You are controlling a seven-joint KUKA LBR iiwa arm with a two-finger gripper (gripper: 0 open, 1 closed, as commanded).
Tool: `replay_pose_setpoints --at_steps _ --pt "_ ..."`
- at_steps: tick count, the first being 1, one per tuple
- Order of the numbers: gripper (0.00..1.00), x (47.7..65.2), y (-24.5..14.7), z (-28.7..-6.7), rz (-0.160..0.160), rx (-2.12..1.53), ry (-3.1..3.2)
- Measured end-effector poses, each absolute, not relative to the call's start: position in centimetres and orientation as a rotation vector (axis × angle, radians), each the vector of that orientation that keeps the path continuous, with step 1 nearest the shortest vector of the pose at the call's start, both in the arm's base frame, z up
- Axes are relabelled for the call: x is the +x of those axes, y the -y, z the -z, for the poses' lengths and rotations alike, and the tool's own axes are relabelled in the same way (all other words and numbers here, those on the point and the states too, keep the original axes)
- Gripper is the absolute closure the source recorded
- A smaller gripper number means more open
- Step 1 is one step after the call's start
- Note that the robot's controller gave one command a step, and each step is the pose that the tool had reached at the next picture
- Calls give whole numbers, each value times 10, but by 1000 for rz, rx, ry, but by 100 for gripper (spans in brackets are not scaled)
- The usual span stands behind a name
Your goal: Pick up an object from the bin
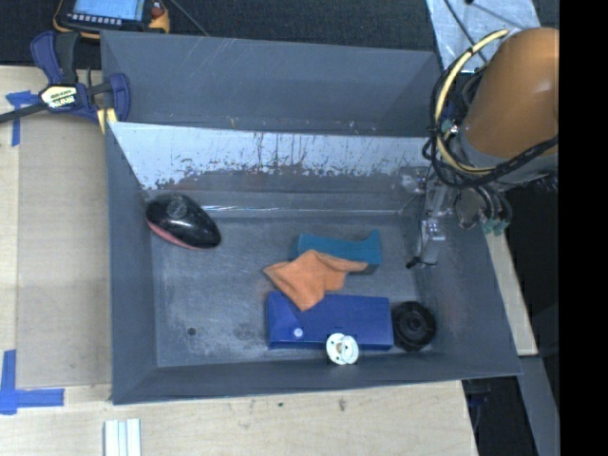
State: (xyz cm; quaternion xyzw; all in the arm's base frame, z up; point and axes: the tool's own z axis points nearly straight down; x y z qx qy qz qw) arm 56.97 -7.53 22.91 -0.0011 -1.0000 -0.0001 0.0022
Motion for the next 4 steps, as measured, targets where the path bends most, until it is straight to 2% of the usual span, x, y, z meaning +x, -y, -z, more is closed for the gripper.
replay_pose_setpoints --at_steps 1,2,3,4 --pt "0 571 75 -234 -1 -1 3145" --pt "0 601 52 -203 -5 68 3154" --pt "0 606 41 -138 2 -15 3149" --pt "0 586 46 -94 1 -192 3132"
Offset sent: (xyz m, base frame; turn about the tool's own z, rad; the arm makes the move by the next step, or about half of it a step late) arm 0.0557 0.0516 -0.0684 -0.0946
